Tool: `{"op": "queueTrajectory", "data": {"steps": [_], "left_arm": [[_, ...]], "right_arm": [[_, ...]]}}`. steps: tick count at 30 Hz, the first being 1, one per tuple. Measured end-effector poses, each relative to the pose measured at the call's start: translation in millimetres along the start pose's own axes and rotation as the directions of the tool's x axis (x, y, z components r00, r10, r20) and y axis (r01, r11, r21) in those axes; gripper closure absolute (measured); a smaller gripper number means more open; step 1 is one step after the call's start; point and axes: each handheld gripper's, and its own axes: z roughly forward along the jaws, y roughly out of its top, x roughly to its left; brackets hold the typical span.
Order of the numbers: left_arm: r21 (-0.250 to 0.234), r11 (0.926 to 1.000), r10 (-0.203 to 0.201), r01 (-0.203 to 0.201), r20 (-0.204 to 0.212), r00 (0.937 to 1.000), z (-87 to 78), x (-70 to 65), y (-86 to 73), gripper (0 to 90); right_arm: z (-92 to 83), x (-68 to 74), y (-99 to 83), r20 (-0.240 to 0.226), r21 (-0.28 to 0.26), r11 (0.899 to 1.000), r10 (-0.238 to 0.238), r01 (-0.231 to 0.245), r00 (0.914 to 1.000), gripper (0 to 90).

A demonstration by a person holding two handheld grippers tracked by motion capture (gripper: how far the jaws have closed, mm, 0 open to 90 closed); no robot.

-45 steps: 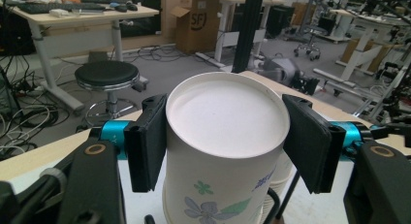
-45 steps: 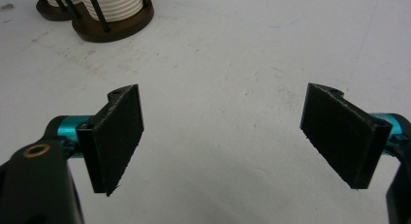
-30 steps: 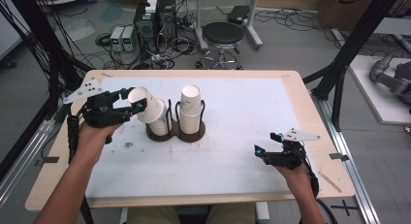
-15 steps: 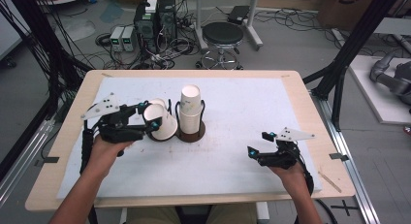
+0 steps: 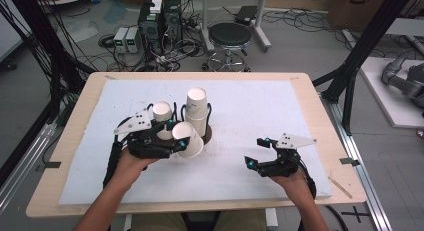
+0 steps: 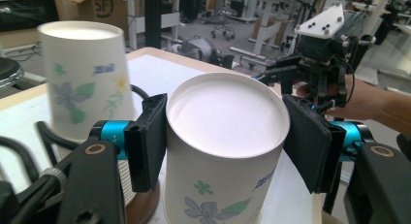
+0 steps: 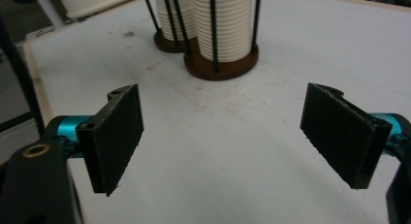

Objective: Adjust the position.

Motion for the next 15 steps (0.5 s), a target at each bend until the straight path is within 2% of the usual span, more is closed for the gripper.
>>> {"op": "queueTrajectory", "data": {"steps": [2,5,10,12,15], "left_arm": [[0.006,1.0000,0.002,-0.002,0.015,0.9999,4.9,-1.3,-2.3,36.4],[0.022,0.9998,0.004,-0.004,0.029,0.9996,12.6,-2.6,-6.6,36.4],[0.035,0.9993,0.011,-0.012,0.045,0.9989,21.9,-5.8,-10.5,36.4],[0.040,0.9990,0.016,-0.018,0.055,0.9984,24.3,-7.0,-10.9,36.3],[0.046,0.9987,0.020,-0.023,0.070,0.9974,27.9,-8.7,-11.5,36.4]], "right_arm": [[4.4,6.4,4.0,-0.041,-0.013,1.000,-0.014,0.013,0.9991,15.9],[8.1,11.6,6.5,-0.068,-0.007,1.000,-0.020,0.020,0.9975,15.9],[18.8,20.9,11.8,-0.113,0.002,0.998,-0.067,0.068,0.9913,15.9],[20.2,22.2,12.3,-0.123,0.006,0.998,-0.067,0.069,0.9901,15.9],[25.2,25.1,13.4,-0.144,0.011,0.996,-0.091,0.094,0.9854,15.9]]}}
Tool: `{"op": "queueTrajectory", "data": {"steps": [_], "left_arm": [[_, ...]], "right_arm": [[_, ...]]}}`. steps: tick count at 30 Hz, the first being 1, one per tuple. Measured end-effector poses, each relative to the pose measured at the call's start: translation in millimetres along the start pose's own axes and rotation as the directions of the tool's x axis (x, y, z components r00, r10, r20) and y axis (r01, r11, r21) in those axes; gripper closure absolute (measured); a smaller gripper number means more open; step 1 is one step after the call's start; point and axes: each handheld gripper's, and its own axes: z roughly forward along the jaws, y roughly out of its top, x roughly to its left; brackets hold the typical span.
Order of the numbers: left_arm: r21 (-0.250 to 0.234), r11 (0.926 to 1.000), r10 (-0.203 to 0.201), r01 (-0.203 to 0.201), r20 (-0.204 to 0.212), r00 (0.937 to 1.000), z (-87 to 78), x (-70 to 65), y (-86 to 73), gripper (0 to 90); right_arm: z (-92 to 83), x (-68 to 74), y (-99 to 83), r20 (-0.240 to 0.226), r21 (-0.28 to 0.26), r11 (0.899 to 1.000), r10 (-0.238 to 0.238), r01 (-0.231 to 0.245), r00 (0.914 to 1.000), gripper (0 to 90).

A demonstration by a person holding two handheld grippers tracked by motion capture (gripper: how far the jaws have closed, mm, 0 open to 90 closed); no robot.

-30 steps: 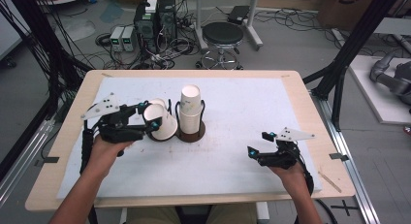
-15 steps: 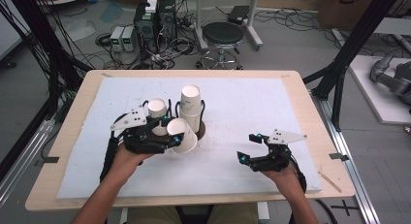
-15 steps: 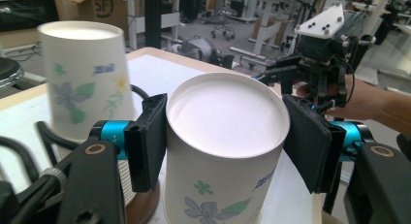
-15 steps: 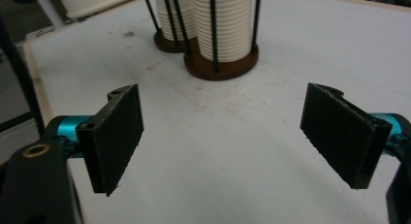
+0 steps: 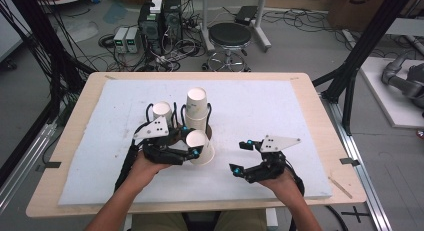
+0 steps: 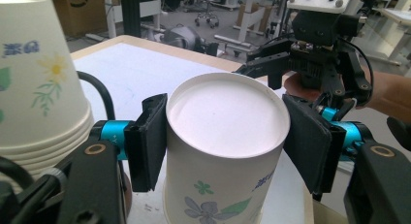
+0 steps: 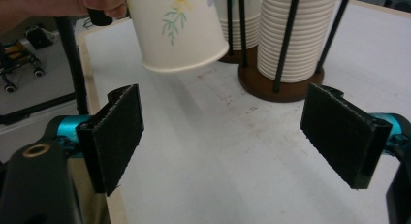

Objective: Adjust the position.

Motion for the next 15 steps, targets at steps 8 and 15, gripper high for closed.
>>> {"op": "queueTrajectory", "data": {"steps": [8,15], "left_arm": [[0.019,0.9998,0.005,-0.006,0.033,0.9994,8.7,-5.0,-0.5,36.4],[0.031,0.9994,0.009,-0.011,0.062,0.9980,15.9,-9.5,-0.9,36.5]], "right_arm": [[17.7,5.0,8.7,-0.043,0.012,0.999,-0.037,0.037,0.9984,15.9],[38.1,9.0,14.4,-0.092,0.032,0.998,-0.057,0.060,0.9942,16.0]]}}
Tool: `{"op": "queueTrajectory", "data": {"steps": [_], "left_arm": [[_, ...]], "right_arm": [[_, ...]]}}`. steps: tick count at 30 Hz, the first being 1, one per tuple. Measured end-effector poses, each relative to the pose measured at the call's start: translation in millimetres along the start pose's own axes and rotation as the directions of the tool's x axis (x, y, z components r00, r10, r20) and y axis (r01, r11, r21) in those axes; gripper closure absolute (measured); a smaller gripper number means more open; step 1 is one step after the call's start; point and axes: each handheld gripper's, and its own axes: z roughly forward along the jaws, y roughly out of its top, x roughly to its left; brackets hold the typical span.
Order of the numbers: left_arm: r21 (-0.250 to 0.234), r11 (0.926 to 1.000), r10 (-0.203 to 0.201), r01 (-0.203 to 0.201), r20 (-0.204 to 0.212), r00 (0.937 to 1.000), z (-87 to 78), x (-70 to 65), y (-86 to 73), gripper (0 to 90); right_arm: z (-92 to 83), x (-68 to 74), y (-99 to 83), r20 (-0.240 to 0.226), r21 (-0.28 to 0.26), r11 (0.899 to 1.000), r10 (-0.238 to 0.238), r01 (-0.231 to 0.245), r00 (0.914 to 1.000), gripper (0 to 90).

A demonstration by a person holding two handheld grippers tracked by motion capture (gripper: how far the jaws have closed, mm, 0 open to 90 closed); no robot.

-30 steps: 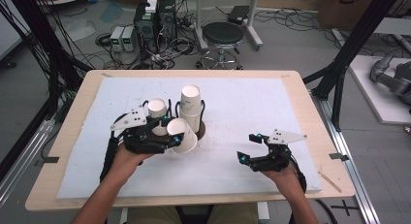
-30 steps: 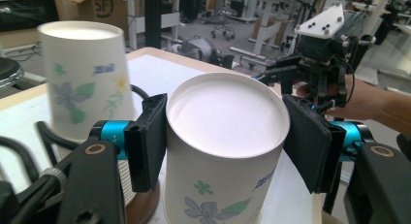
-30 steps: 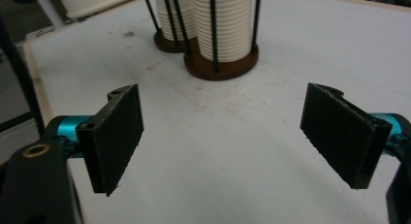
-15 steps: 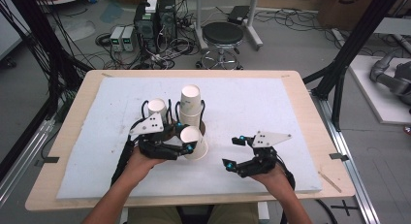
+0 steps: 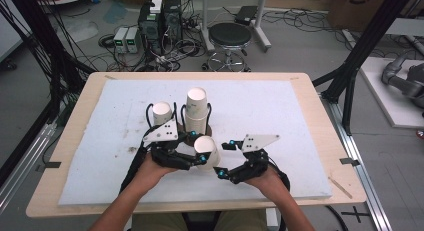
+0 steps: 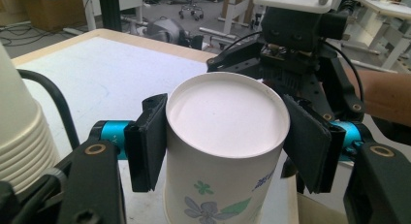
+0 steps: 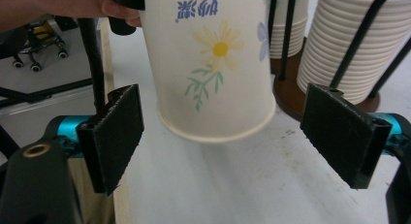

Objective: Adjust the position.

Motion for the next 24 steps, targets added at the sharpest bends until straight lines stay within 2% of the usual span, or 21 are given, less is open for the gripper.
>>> {"op": "queueTrajectory", "data": {"steps": [12,15,24], "left_arm": [[0.002,1.0000,0.001,-0.001,0.027,0.9996,8.6,-4.4,-0.6,36.5],[-0.001,1.0000,-0.003,0.003,0.033,0.9994,8.9,-4.4,-0.9,36.5],[0.001,1.0000,-0.005,0.005,0.046,0.9989,7.6,-4.6,-1.0,36.0]], "right_arm": [[11.7,-0.5,1.8,-0.029,-0.001,1.000,-0.014,0.014,0.9995,18.0],[12.0,-0.5,0.9,-0.050,-0.004,1.000,-0.025,0.024,0.9984,24.3],[10.5,1.3,2.1,-0.071,0.002,0.999,-0.051,0.051,0.9962,31.8]]}}
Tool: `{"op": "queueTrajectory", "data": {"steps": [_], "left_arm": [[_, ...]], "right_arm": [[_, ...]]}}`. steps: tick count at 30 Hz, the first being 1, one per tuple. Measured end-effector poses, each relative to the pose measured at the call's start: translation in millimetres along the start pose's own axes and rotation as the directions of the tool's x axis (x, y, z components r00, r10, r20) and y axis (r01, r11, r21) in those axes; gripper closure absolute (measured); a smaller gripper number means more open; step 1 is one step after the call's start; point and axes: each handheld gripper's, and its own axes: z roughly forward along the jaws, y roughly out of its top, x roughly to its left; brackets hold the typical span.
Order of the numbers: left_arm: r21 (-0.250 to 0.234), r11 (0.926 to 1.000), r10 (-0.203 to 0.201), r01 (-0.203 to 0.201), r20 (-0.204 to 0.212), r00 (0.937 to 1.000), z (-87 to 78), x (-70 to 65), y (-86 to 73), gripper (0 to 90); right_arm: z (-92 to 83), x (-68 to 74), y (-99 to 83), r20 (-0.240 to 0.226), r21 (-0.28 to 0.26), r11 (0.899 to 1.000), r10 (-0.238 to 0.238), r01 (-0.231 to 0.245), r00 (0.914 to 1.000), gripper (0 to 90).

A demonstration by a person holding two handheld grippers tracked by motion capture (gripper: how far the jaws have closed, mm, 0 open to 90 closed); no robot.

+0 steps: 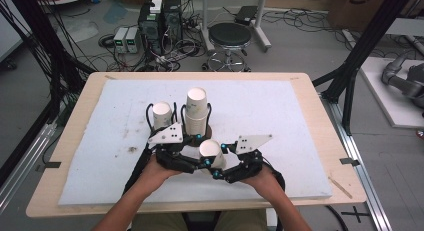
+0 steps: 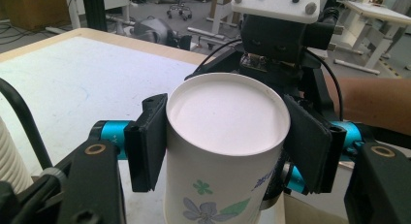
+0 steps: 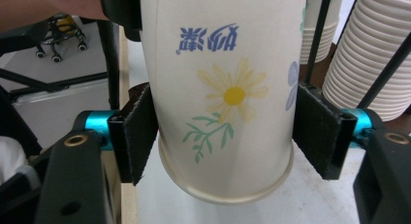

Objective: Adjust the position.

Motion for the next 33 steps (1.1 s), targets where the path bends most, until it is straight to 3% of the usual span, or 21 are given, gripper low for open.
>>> {"op": "queueTrajectory", "data": {"steps": [2,3,4,5,13,20,29,33], "left_arm": [[0.002,1.0000,0.006,-0.006,0.004,1.0000,0.0,-0.4,-0.9,34.9],[0.008,0.9999,0.009,-0.009,0.000,1.0000,-0.2,-0.6,-0.8,20.7],[0.011,0.9998,-0.014,0.014,-0.004,0.9999,-0.4,-0.4,-0.6,20.7],[0.011,0.9994,-0.032,0.032,0.009,0.9994,-1.6,0.6,-0.7,12.7],[0.031,0.9991,-0.030,0.030,0.000,0.9996,-14.2,5.4,-1.2,13.0],[0.077,0.9966,-0.026,0.027,-0.016,0.9995,-22.3,8.7,-0.7,13.2],[0.122,0.9923,-0.015,0.017,-0.012,0.9998,-25.1,8.3,1.2,14.4],[0.147,0.9890,-0.013,0.013,-0.002,0.9999,-24.0,7.8,0.3,15.3]], "right_arm": [[0.1,0.3,0.7,-0.011,0.009,1.000,-0.007,0.007,0.9999,32.9],[0.4,0.2,0.9,-0.015,0.015,1.000,-0.010,0.010,0.9998,33.5],[0.2,0.4,0.9,-0.016,0.021,1.000,-0.004,0.004,0.9999,33.5],[0.0,0.1,0.7,-0.017,0.024,1.000,-0.002,0.002,0.9998,33.5],[-1.2,-1.4,0.8,-0.021,0.074,0.997,-0.023,0.024,0.9995,33.8],[2.5,-2.6,1.4,-0.023,0.127,0.991,-0.037,0.039,0.9991,33.8],[5.5,-3.3,17.6,-0.050,0.202,0.974,-0.092,0.100,0.9945,33.7],[7.6,-3.1,26.2,-0.062,0.250,0.959,-0.123,0.135,0.9905,33.7]]}}
